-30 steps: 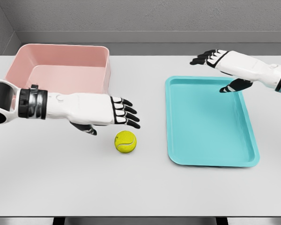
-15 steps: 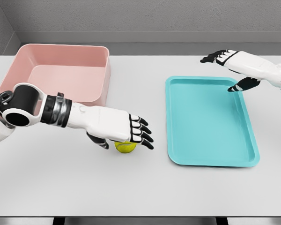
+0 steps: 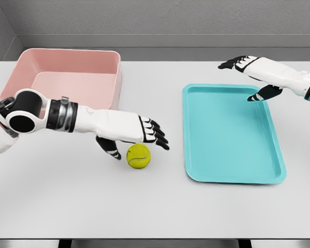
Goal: Put the tennis from the blue tray into the pink basket with both arms
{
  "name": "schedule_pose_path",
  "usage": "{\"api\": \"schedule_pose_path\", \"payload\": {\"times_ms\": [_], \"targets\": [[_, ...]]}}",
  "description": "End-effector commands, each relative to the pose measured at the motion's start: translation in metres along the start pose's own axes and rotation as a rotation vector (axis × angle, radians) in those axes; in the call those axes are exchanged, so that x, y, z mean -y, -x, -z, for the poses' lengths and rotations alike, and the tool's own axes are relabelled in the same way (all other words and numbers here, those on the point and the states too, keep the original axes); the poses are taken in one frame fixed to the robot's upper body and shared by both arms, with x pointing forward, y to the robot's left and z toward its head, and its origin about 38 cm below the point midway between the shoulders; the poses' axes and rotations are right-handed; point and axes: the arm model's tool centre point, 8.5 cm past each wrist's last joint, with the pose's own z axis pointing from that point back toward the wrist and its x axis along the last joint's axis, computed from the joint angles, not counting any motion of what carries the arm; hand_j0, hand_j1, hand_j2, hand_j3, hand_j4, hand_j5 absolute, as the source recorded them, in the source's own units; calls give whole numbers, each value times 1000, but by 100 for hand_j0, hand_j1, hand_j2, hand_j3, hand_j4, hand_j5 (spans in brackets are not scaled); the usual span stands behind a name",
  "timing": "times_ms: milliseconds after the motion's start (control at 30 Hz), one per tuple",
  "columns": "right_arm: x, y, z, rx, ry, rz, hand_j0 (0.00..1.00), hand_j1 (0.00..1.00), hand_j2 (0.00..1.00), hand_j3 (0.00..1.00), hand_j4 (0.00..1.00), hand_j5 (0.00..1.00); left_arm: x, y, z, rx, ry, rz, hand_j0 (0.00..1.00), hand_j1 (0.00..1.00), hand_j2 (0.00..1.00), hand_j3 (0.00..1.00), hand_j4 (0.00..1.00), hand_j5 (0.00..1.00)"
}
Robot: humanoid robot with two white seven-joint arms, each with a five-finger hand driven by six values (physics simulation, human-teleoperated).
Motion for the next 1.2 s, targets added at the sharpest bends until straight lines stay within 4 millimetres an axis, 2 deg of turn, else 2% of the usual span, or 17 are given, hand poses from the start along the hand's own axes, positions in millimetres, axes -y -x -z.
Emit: {"api": "schedule_pose_path", "payload": {"times_ms": [0,367,533,733,800,1167], "targets": [[-1,3,0,-7,5,13,100,100,100,100,100,100,5,4,5,-27,13,-28,100,100,100,100,100,100],[0,1,1,-2,14,10,100,100,100,100,100,100,10,4,4,-31,24,-42,100,100,100,100,100,100],[1,0,1,-1,13,7,100,100,100,100,100,100,16,18,0,-70,30,-71,100,100,100,100,100,100],[1,0,1,0,12,8,100,100,100,100,100,100,19,16,4,-61,32,-77,100,100,100,100,100,100],[1,2,0,-5,15,9,100,100,100,100,100,100,20,14,13,-46,34,-71,100,100,100,100,100,100],[3,6,-4,-20,26,12,100,100,100,100,100,100,34,22,14,-72,52,-95,100,100,100,100,100,100]]}}
